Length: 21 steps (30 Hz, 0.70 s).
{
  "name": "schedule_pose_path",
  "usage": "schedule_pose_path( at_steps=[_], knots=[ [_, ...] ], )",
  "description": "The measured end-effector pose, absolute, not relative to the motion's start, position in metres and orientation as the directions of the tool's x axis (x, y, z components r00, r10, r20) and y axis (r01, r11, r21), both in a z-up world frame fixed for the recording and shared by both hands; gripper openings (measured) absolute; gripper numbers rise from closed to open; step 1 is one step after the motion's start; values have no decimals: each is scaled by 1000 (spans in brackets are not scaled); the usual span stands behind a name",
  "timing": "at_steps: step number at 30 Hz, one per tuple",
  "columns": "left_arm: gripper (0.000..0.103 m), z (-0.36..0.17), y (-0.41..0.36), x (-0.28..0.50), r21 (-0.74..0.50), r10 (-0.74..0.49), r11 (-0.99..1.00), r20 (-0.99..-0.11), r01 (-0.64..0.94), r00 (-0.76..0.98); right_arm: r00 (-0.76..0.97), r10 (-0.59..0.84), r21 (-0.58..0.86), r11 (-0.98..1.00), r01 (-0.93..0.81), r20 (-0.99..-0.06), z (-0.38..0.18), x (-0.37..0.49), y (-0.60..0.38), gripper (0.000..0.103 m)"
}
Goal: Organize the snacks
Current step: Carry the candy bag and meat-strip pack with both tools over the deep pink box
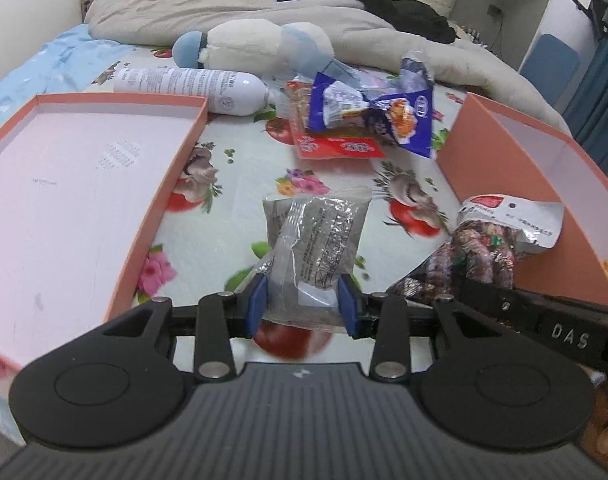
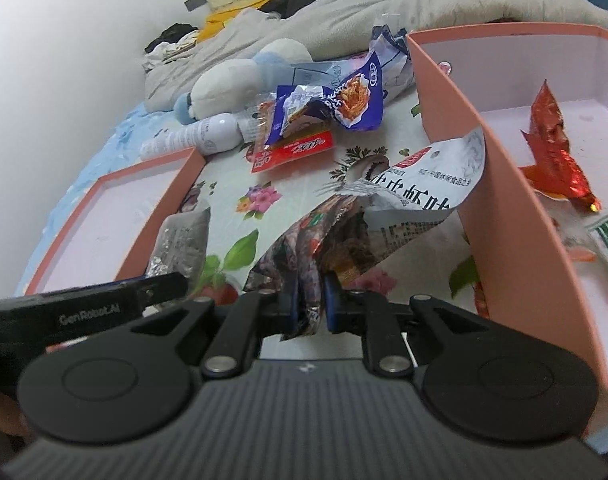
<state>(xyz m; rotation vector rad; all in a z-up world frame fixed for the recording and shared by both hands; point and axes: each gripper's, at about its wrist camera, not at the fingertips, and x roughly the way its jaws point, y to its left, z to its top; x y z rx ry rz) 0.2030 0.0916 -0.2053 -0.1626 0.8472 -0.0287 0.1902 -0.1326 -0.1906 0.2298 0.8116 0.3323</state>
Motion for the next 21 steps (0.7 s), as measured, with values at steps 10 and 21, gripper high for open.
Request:
schedule_pose_path(
  at_steps=[10,21],
  knots=[
    [44,-182,84,169,-205,-93,975,-730,-87,677,663,397,306,917,-256,-635,-168,153,-141,14],
    [43,-145,74,136,-249,-85,960,-700,-130,709,719,406,291,913,-286,-564,-128,115,-165,14]
  ],
)
